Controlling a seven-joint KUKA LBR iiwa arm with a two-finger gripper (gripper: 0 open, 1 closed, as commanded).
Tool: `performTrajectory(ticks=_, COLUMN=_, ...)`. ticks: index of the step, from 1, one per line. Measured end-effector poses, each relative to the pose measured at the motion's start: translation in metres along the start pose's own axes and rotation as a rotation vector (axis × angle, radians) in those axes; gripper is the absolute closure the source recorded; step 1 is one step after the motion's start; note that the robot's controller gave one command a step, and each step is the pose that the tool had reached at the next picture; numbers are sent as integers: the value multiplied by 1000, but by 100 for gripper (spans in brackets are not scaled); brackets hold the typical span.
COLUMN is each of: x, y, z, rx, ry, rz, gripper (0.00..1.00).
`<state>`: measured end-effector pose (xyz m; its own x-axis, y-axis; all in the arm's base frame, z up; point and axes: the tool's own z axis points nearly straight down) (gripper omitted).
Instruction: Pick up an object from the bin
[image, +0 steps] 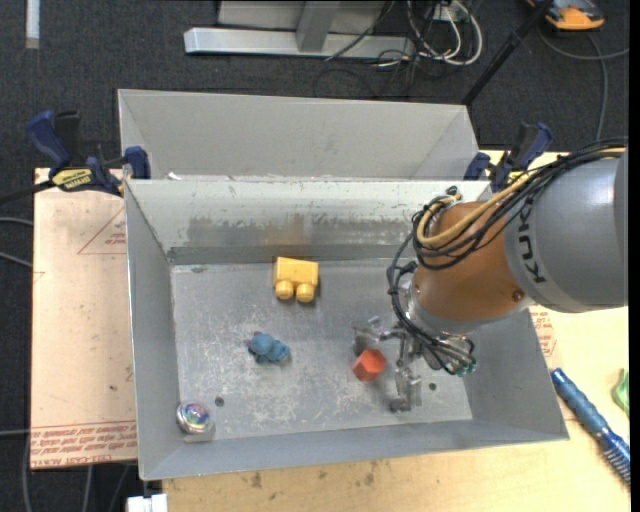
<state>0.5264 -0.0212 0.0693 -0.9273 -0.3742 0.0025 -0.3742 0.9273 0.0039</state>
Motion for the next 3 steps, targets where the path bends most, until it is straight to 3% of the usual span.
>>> performTrajectory(ticks=1, x=-1, y=-3, z=-1, rx=4, ry=-4, rz=1, gripper=100)
performTrajectory(ticks=2, x=-1, y=-3, z=-1, rx=4, ry=-4, rz=0, gripper=0)
performTrajectory(ticks=3, x=27, y=37, z=-3, rx=14, ry=-21, rz=-371, gripper=0)
